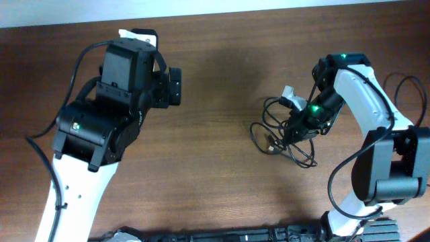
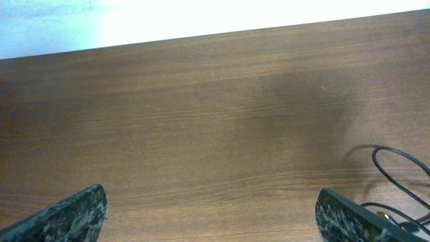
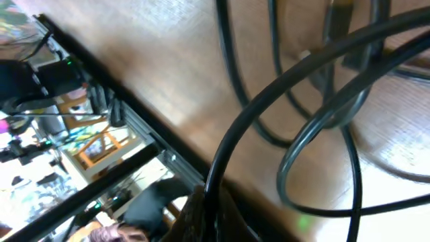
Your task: Untangle cables
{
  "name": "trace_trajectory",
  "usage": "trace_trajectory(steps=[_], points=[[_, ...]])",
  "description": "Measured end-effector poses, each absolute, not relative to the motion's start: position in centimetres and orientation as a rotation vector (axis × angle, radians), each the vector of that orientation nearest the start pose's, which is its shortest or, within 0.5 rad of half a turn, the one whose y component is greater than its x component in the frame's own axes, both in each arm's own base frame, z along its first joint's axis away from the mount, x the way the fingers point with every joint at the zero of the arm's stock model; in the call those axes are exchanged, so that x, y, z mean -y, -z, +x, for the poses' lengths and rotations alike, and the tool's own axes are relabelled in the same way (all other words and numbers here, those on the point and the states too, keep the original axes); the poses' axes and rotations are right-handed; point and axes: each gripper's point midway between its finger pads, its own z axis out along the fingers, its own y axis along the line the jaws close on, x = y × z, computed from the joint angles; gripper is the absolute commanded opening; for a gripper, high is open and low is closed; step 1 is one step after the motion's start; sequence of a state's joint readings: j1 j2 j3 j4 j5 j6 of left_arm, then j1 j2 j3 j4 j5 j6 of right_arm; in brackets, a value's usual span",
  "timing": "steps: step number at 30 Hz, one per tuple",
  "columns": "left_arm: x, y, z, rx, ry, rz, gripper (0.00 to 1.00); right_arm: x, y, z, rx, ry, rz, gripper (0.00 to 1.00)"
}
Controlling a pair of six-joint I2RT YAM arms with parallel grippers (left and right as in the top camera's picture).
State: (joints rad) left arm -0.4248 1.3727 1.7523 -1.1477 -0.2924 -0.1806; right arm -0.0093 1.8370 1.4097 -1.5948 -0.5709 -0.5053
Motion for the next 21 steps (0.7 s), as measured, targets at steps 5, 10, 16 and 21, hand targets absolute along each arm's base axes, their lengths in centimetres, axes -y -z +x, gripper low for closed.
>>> trace_trajectory(steps=[5, 10, 16, 21], points=[[9.7, -35.3, 33.5, -2.295, -0.032, 0.137, 0.99, -9.0, -17.1, 27.9, -3.046, -0.998, -0.634, 0.04], [9.7, -35.3, 33.5, -2.295, -0.032, 0.137, 0.99, -9.0, -25.1, 32.9, -2.786, -0.802, -0.642, 0.04], [9.7, -35.3, 33.5, -2.294, -0.032, 0.137, 0.99, -9.0, -35.5, 35.6, -2.438, -0.602, -0.671, 0.04], [9.7, -35.3, 33.5, -2.295, -0.032, 0.137, 0.99, -7.7, -41.5, 36.2, -2.234, -0.389, -0.666, 0.04]])
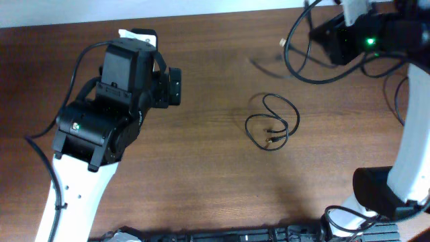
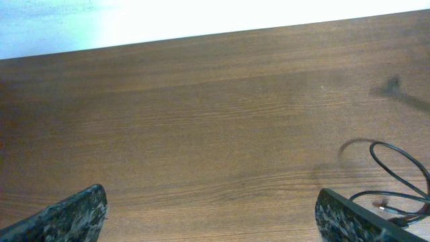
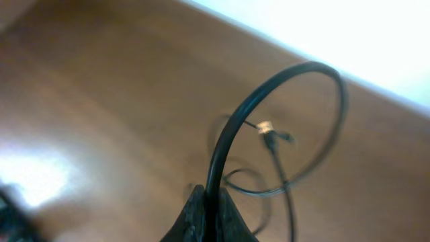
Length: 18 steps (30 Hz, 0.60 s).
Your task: Untangle cables
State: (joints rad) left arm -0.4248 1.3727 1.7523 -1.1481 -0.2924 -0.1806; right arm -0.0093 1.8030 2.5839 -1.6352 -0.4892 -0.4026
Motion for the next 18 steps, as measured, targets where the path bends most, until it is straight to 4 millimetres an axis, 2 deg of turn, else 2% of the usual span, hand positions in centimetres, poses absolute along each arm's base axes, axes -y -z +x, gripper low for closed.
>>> trace_trajectory(steps=[3, 5, 7, 9, 11, 14, 18], points=[[9.7, -35.3, 33.5, -2.295, -0.032, 0.137, 0.99, -5.8, -44.0, 37.1, -2.155, -0.202, -0.617, 0.04], [9.7, -35.3, 33.5, -2.295, -0.033, 0.137, 0.99, -4.9, -44.5, 37.7, -2.143, -0.132, -0.584, 0.04], [9.7, -35.3, 33.5, -2.295, -0.032, 0.137, 0.99, -2.4, -45.2, 39.3, -2.142, 0.026, -0.450, 0.04], [9.7, -35.3, 33.5, -2.295, -0.032, 0.137, 0.99, -0.8, -45.5, 40.1, -2.142, 0.109, -0.361, 0.04], [9.7, -35.3, 33.5, -2.295, -0.033, 0.137, 0.99, 1.1, -45.4, 40.9, -2.155, 0.204, -0.258, 0.04], [9.7, -35.3, 33.5, -2.295, -0.032, 0.137, 0.99, 2.7, -44.8, 41.8, -2.173, 0.272, -0.181, 0.04], [9.7, -35.3, 33.5, -2.295, -0.032, 0.137, 0.99, 5.8, -43.0, 43.2, -2.219, 0.316, -0.016, 0.04]])
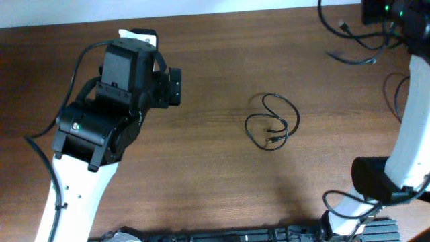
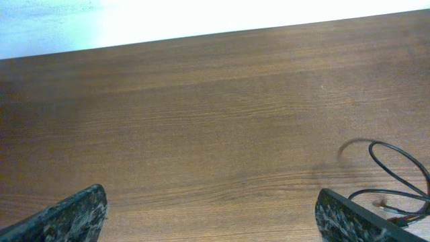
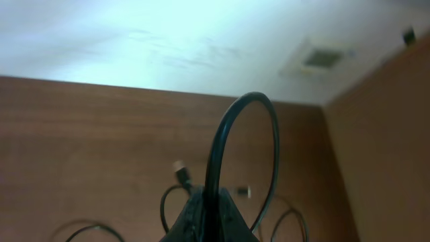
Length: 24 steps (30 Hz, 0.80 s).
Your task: Untangle cables
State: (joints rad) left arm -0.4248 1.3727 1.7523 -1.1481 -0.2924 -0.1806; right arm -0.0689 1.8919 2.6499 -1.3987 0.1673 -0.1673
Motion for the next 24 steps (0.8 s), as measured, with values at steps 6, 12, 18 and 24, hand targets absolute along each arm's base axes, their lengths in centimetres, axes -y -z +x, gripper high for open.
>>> trace_trajectory(steps=[6, 12, 18, 24], points=[[9.7, -35.3, 33.5, -2.295, -0.032, 0.137, 0.99, 13.4, -39.7, 45.3, -2.242, 0.324, 0.360, 0.04], [9.7, -35.3, 33.5, -2.295, -0.032, 0.137, 0.99, 19.1, -36.2, 45.6, -2.268, 0.348, 0.580, 0.04], [9.7, -35.3, 33.5, -2.295, -0.032, 0.137, 0.99, 23.2, -35.2, 46.3, -2.204, 0.352, 0.717, 0.04], [9.7, -35.3, 33.5, -2.295, -0.032, 0.137, 0.99, 24.6, -36.0, 46.6, -2.146, 0.256, 0.735, 0.04]])
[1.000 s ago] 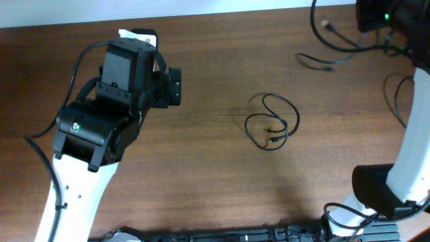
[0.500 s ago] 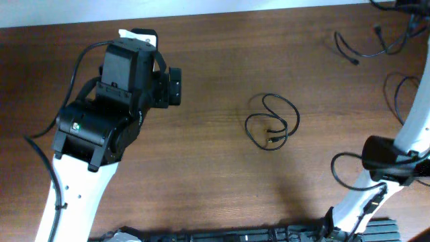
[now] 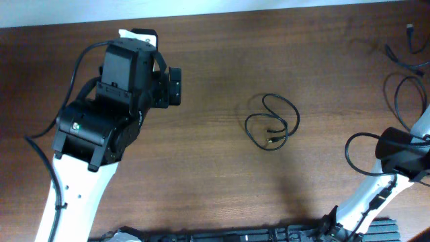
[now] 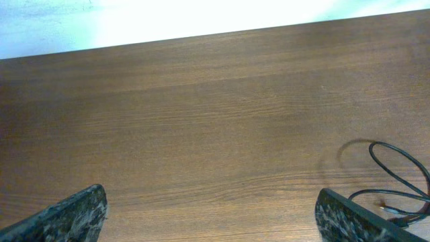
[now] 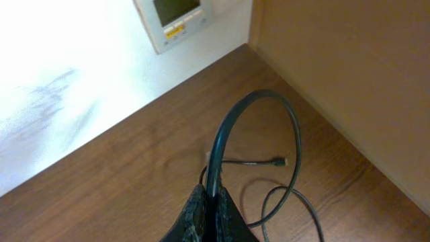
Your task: Untangle cables
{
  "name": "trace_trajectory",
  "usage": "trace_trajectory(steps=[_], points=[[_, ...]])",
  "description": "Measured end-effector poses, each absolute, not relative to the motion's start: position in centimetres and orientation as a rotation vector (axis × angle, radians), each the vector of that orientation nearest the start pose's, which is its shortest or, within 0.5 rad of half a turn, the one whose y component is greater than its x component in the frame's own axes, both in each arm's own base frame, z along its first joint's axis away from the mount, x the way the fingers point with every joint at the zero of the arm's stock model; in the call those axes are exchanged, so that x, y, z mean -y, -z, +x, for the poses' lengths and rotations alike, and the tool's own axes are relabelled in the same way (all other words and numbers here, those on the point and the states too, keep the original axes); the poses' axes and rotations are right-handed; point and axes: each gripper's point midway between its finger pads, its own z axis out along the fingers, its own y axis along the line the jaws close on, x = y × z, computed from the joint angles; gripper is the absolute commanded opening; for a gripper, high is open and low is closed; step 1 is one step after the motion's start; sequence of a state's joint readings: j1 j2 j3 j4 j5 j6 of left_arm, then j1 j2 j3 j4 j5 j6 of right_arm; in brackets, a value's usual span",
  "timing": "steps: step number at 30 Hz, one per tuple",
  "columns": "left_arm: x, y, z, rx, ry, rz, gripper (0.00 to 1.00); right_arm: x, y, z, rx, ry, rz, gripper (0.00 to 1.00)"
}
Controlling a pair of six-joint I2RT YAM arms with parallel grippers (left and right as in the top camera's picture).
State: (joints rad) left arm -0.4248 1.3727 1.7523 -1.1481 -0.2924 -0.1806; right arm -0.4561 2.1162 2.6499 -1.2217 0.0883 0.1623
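Note:
A thin black cable [image 3: 272, 125] lies coiled alone on the brown table, right of centre; its loop also shows at the right edge of the left wrist view, cable [image 4: 396, 176]. My left gripper [image 3: 173, 86] hovers at the left, open, its gripper [image 4: 211, 216] holding nothing. My right gripper [image 5: 211, 202] is shut on a thicker black cable [image 5: 259, 101], which arches up from the jaws and ends in a small plug [image 5: 281, 161] over the table's far right corner. The overhead view does not show the right gripper.
The right arm's base link [image 3: 398, 151] and its own wiring sit at the right edge. Loose cable ends [image 3: 402, 55] trail at the top right corner. A wall with a white panel [image 5: 176, 20] and a wooden side wall [image 5: 349, 81] border that corner.
My right gripper has gone from the overhead view's top right corner to beyond its edge, still shut on the thick cable. The thin coil and left arm have not moved.
First my right gripper was down in a tangled heap right of centre, shut on the thick cable. Then it held that cable high at the upper right, with only the thin coil left on the table. It was then further right, and is now over the table's corner.

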Motion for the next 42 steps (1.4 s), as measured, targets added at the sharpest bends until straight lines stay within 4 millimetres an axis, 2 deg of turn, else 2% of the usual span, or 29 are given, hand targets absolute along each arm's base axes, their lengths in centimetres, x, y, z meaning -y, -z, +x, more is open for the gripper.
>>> trace_trajectory(steps=[3, 6, 10, 13, 14, 15, 16, 17, 19, 22, 25, 32, 37, 42], points=[[9.7, -35.3, 33.5, -2.295, -0.032, 0.137, 0.99, 24.2, -35.8, 46.9, -2.152, 0.228, 0.724, 0.04], [9.7, -35.3, 33.5, -2.295, -0.032, 0.137, 0.99, 24.4, -34.0, 47.8, -2.187, 0.208, 0.726, 0.04], [9.7, -35.3, 33.5, -2.295, -0.032, 0.137, 0.99, 25.1, -29.3, 49.4, -2.273, 0.193, 0.749, 0.04], [9.7, -35.3, 33.5, -2.295, -0.032, 0.137, 0.99, 25.4, -24.5, 50.2, -2.375, 0.176, 0.777, 0.05], [9.7, -35.3, 33.5, -2.295, -0.032, 0.137, 0.99, 25.4, -23.1, 50.2, -2.407, 0.171, 0.787, 0.19], [9.7, -35.3, 33.5, -2.295, -0.032, 0.137, 0.99, 25.4, -21.7, 50.1, -2.442, 0.166, 0.798, 0.38], [9.7, -35.3, 33.5, -2.295, -0.032, 0.137, 0.99, 25.3, -20.5, 50.0, -2.470, 0.158, 0.811, 0.66], [9.7, -35.3, 33.5, -2.295, -0.032, 0.137, 0.99, 25.2, -19.4, 49.9, -2.498, 0.151, 0.822, 0.85], [9.7, -35.3, 33.5, -2.296, -0.032, 0.137, 0.99, 25.0, -17.4, 49.5, -2.550, 0.141, 0.841, 0.98], [9.7, -35.3, 33.5, -2.295, -0.032, 0.137, 0.99, 24.4, -15.6, 48.4, -2.627, 0.131, 0.848, 0.99], [9.7, -35.3, 33.5, -2.295, -0.033, 0.137, 0.99, 23.3, -15.1, 48.0, -2.687, 0.074, 0.768, 0.99], [9.7, -35.3, 33.5, -2.295, -0.032, 0.137, 0.99, 19.3, -14.8, 47.5, -2.772, -0.203, 0.591, 0.99], [9.7, -35.3, 33.5, -2.295, -0.033, 0.137, 0.99, 15.0, -15.2, 46.7, -2.817, -0.472, 0.401, 0.99], [9.7, -35.3, 33.5, -2.295, -0.032, 0.137, 0.99, 8.6, -15.5, 44.8, -2.914, -0.651, 0.039, 0.99]])
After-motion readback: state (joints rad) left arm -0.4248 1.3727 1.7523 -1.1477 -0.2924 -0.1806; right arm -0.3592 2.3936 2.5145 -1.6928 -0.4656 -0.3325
